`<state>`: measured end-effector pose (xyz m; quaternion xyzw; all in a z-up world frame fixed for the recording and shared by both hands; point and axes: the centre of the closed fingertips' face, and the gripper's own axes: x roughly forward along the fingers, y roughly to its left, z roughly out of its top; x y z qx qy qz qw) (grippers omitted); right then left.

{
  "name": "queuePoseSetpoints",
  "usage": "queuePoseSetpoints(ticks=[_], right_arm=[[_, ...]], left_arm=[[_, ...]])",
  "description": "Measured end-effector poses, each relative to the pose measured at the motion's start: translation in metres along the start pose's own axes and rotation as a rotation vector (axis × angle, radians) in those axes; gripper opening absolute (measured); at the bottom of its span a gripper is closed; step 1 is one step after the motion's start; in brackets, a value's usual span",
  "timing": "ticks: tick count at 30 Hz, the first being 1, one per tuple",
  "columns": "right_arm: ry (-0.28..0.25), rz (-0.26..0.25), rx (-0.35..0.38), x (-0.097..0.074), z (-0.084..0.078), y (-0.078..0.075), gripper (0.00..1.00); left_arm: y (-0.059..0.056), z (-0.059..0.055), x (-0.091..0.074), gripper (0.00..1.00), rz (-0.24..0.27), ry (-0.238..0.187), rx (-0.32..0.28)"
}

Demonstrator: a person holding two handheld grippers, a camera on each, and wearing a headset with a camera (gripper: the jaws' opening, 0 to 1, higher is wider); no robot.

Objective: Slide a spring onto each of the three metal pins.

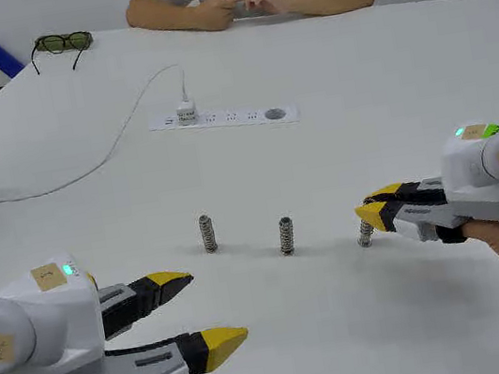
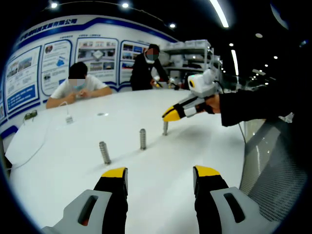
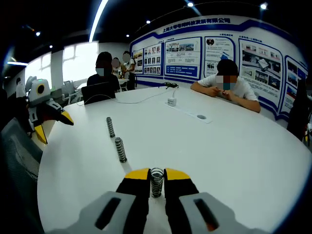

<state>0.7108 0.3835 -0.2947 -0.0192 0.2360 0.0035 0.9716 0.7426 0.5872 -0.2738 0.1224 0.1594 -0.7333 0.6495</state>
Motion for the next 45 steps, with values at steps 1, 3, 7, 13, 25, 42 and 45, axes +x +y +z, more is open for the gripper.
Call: queuePoseSetpoints(ticks=[1, 3, 7, 13, 25, 42, 45], right_arm=[[0.002, 0.0, 0.002, 0.0, -0.001, 0.0, 0.12], [0.005, 0.0, 0.008, 0.001, -0.003, 0.0, 0.12], [0.011, -0.003, 0.009, 0.003, -0.006, -0.001, 0.12], [0.016, -0.008, 0.01, 0.005, -0.008, -0.002, 0.12], [0.023, -0.004, 0.014, 0.007, -0.015, -0.001, 0.12], [0.022, -0.029, 0.001, -0.007, -0.017, -0.003, 0.3], [0.023, -0.034, -0.003, -0.013, -0.018, -0.008, 0.33]], left_arm=[[0.0, 0.0, 0.0, 0.55, 0.0, 0.0, 0.0], [0.0, 0.0, 0.0, 0.55, 0.001, 0.001, -0.001], [0.001, -0.001, -0.001, 0.55, 0.003, 0.004, -0.003], [0.003, -0.001, -0.001, 0.55, 0.01, 0.005, -0.002], [0.01, -0.001, -0.01, 0.56, 0.049, -0.004, -0.009], [0.019, -0.001, -0.014, 0.57, 0.07, -0.004, -0.009], [0.02, 0.001, -0.015, 0.58, 0.07, -0.004, 0.001]])
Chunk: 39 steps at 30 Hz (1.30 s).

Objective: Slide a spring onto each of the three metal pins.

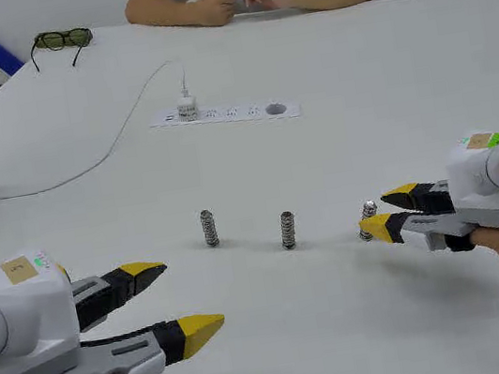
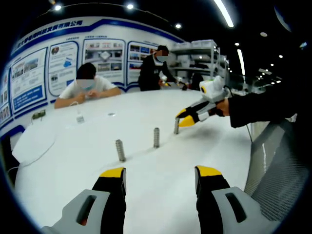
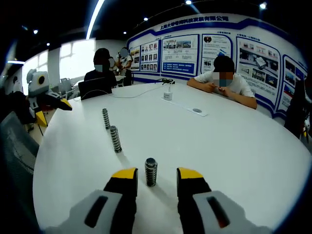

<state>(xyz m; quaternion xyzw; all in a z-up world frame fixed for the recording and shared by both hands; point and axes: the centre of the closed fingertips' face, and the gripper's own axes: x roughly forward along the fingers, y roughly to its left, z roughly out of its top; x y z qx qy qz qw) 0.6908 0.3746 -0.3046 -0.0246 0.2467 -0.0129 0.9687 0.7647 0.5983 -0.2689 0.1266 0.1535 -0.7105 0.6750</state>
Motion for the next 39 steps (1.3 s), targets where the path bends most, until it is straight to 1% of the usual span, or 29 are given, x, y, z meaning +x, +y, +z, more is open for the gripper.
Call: queuePoseSetpoints(ticks=[2, 6, 11, 15, 20, 25, 27, 34, 39], right_arm=[[-0.002, -0.002, 0.002, -0.004, 0.0, -0.003, 0.36], [-0.008, -0.004, 0.008, -0.017, 0.0, -0.006, 0.4], [-0.011, 0.013, -0.02, -0.029, 0.001, -0.003, 0.46], [-0.014, 0.042, -0.051, -0.036, 0.004, 0.007, 0.5], [-0.023, 0.079, -0.078, -0.045, 0.01, 0.021, 0.53], [-0.026, 0.111, -0.097, -0.049, 0.011, 0.034, 0.57], [-0.028, 0.12, -0.104, -0.05, 0.01, 0.037, 0.58], [-0.028, 0.129, -0.116, -0.054, 0.007, 0.044, 0.61], [-0.036, 0.132, -0.114, -0.057, 0.006, 0.047, 0.63]], left_arm=[[0.001, 0.0, 0.0, 0.58, 0.0, 0.001, 0.004], [0.005, 0.001, 0.0, 0.59, 0.005, -0.002, 0.008], [0.008, -0.001, -0.001, 0.6, 0.008, -0.004, 0.003], [0.01, -0.004, -0.003, 0.61, 0.011, 0.003, 0.004], [0.014, -0.006, -0.005, 0.62, 0.018, 0.01, 0.01], [0.017, -0.01, -0.005, 0.63, 0.02, 0.02, 0.02], [0.019, -0.014, -0.005, 0.63, 0.024, 0.035, 0.031], [0.024, -0.019, -0.005, 0.64, 0.024, 0.04, 0.02], [0.028, -0.022, -0.004, 0.65, 0.025, 0.044, 0.01]])
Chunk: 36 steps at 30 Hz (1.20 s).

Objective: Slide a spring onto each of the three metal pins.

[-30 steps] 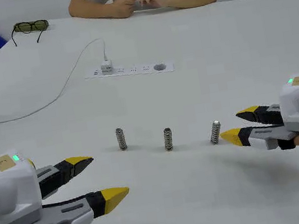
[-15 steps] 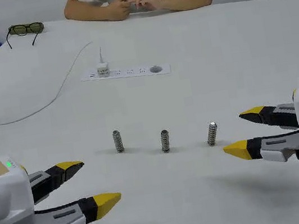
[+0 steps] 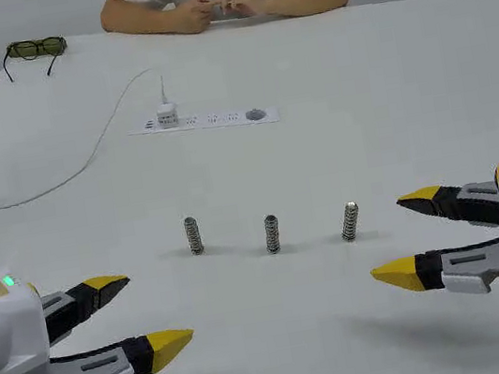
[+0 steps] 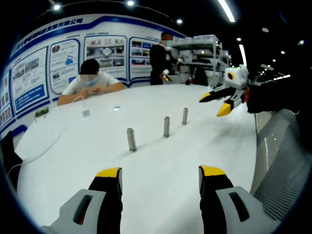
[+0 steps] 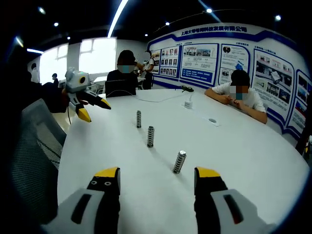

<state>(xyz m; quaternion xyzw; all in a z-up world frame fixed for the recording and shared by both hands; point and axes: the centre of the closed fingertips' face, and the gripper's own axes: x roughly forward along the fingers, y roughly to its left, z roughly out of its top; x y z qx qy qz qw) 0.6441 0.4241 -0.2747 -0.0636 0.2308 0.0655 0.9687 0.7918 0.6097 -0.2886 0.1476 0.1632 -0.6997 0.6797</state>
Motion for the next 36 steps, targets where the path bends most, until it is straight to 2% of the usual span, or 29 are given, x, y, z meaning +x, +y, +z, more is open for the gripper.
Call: queuePoseSetpoints(ticks=[13, 21, 36], right_arm=[[-0.015, -0.012, 0.022, -0.007, -0.007, 0.007, 0.64], [-0.029, -0.023, 0.04, -0.008, -0.009, 0.01, 0.65], [-0.034, -0.012, 0.037, -0.006, -0.01, 0.016, 0.66]], left_arm=[[0.007, -0.002, -0.001, 0.66, 0.01, -0.001, -0.011], [0.007, -0.002, -0.001, 0.66, 0.012, 0.001, -0.01], [0.007, -0.002, -0.002, 0.66, 0.016, 0.006, -0.007]])
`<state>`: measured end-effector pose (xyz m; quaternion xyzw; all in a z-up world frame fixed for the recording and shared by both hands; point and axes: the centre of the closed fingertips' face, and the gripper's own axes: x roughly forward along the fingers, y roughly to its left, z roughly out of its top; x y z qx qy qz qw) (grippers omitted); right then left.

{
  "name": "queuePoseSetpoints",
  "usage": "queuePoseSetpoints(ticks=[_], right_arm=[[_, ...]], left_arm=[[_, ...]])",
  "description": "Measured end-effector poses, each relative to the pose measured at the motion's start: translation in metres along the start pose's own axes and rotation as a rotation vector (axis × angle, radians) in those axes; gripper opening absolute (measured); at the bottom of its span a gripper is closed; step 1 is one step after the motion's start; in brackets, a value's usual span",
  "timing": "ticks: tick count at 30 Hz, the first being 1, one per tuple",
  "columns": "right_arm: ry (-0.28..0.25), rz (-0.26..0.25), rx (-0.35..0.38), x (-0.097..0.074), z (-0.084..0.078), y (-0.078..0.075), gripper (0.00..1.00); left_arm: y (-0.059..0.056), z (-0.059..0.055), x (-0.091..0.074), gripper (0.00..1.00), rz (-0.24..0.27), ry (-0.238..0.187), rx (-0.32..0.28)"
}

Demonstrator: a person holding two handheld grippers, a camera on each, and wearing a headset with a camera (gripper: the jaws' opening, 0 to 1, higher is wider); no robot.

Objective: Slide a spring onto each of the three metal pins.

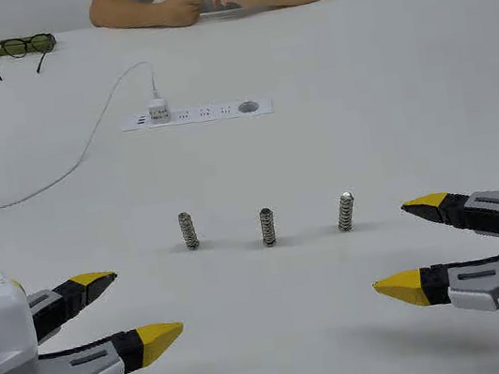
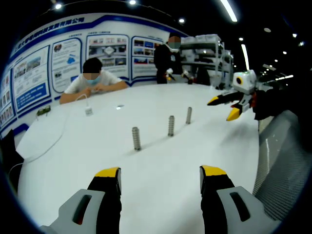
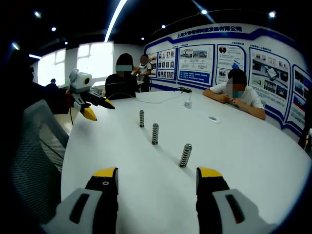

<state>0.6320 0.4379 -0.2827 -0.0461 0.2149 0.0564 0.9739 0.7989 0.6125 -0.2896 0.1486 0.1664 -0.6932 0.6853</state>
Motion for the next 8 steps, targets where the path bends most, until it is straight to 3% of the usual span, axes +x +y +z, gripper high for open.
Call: queuePoseSetpoints(ticks=[8], right_arm=[[-0.003, 0.001, 0.005, 0.0013, 0.0005, 0.0009, 0.66]], left_arm=[[-0.0007, -0.001, 0.0, 0.67, -0.001, 0.002, -0.001]])
